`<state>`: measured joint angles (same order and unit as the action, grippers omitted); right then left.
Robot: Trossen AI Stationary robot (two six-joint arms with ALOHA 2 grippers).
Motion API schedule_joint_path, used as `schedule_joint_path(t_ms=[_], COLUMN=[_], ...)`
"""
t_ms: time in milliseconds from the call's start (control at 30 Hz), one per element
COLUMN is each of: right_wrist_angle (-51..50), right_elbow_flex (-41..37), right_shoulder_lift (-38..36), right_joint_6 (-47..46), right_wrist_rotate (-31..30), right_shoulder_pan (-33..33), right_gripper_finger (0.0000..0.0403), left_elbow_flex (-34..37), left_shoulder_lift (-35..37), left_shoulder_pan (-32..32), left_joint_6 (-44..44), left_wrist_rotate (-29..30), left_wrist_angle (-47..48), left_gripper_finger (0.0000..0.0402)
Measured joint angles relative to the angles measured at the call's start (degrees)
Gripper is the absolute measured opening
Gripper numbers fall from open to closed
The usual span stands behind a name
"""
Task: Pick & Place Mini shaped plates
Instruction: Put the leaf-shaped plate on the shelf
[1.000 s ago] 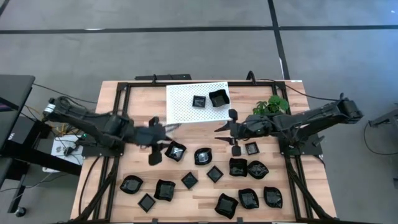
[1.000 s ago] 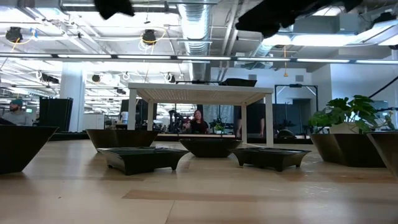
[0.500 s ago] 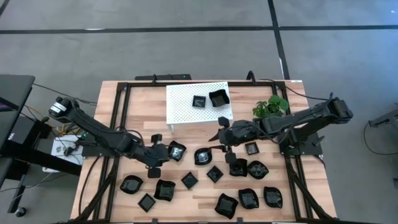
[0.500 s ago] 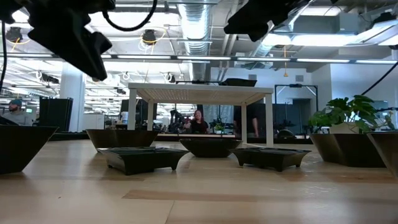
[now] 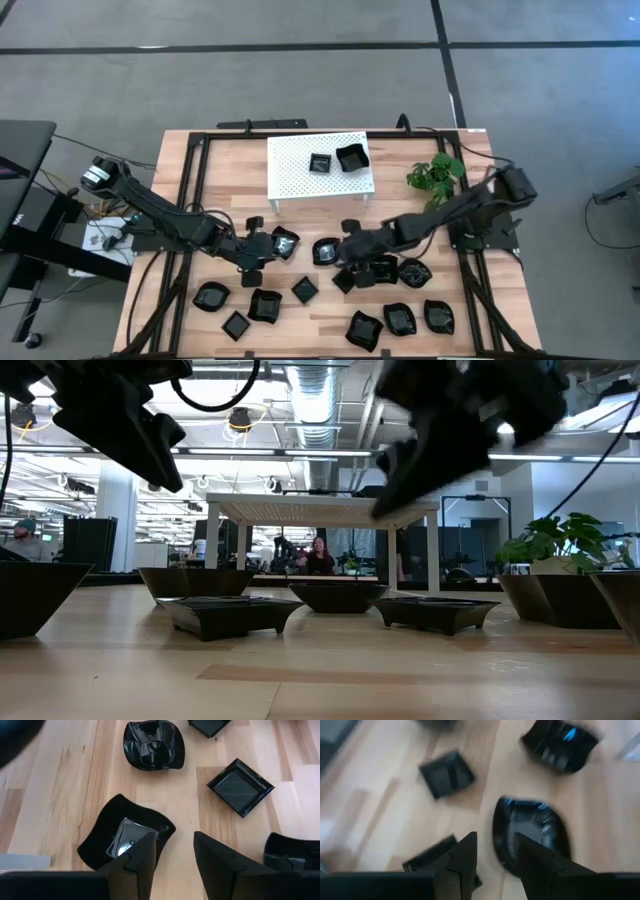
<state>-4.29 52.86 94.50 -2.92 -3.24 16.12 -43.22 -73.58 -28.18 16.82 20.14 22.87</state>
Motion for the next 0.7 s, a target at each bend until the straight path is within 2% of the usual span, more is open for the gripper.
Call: schedule_joint_path(t_ms=[367,600,700], right_wrist_angle=[-0.3,-3.3,-3.2], right_elbow_flex=[4.6,6.7,6.7], right_shoulder_lift=[10.3,12.6,12.8], right_joint_6=[3.3,4.1,4.4], right_wrist_rotate=[-0.2,-1.3,-1.5], right_shoulder_pan=[0.2,0.0,-0.2], right_gripper_finger=[0.0122,0.0121,0.0107], left_elbow_flex=[-0.1,-0.1,-0.1], left_shoulder_lift=[0.0,0.0,0.0], left_shoulder_pan=[0.2,0.2,0.2], left_joint_6=[0.0,0.0,0.0], left_wrist_rotate=[0.0,0.0,0.0], left_wrist_angle=[-1.8,-2.9,-3.4], left_gripper_finger=[0.0136,0.0134,0.0134])
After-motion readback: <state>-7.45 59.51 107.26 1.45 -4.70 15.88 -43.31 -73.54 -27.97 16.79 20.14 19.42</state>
